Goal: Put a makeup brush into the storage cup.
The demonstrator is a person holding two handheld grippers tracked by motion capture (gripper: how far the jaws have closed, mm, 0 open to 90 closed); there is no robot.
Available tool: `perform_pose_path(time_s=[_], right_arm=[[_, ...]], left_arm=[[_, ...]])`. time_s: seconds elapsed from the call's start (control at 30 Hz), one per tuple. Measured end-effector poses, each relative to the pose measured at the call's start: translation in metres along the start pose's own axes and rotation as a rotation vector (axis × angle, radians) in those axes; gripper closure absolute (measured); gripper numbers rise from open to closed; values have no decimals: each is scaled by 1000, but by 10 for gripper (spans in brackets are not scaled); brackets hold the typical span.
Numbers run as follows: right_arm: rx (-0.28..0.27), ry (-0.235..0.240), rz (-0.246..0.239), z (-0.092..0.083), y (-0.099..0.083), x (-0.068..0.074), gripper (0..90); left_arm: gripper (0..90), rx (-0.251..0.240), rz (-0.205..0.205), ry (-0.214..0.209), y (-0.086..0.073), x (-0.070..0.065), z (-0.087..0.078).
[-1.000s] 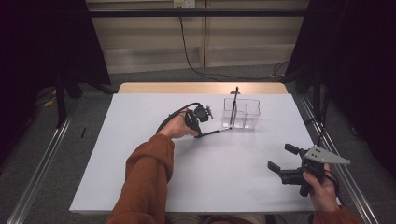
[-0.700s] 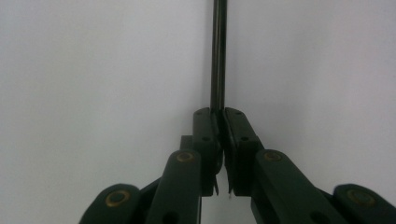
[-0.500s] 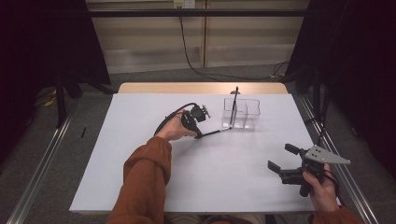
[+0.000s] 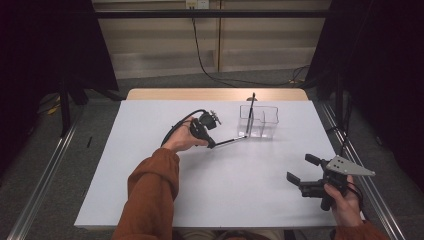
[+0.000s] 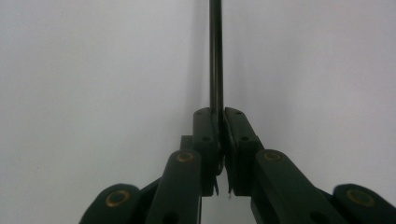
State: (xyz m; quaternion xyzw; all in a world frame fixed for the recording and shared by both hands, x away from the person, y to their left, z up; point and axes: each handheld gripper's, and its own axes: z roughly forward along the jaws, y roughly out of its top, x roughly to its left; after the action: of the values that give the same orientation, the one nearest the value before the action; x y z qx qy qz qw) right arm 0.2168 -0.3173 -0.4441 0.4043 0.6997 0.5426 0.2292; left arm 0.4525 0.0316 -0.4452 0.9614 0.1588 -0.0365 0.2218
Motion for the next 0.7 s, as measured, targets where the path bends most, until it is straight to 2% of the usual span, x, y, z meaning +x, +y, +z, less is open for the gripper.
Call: perform_pose_path(time_s=[0.1, 0.2, 0.33, 0.43, 0.57, 0.6, 0.7], right_arm=[[-1, -1, 1, 0, 0, 0, 5], [-1, -2, 1, 0, 0, 0, 5], [-1, -2, 1, 0, 0, 0, 5], [-1, -2, 1, 0, 0, 0, 5], [-2, -1, -1, 0, 0, 0, 5], [-2, 0, -2, 0, 0, 1, 4], [-5, -1, -1, 1, 0, 1, 4]], left_arm=[[843, -19, 4, -5, -1, 0, -4], [844, -13, 2, -3, -1, -1, -5], [844, -49, 4, -18, -3, -2, -8], [843, -58, 12, -22, -5, -4, -10], [843, -90, 15, -33, -9, -7, -13], [843, -107, 3, -35, -10, -8, -13], [843, -137, 2, -39, -14, -10, -17]])
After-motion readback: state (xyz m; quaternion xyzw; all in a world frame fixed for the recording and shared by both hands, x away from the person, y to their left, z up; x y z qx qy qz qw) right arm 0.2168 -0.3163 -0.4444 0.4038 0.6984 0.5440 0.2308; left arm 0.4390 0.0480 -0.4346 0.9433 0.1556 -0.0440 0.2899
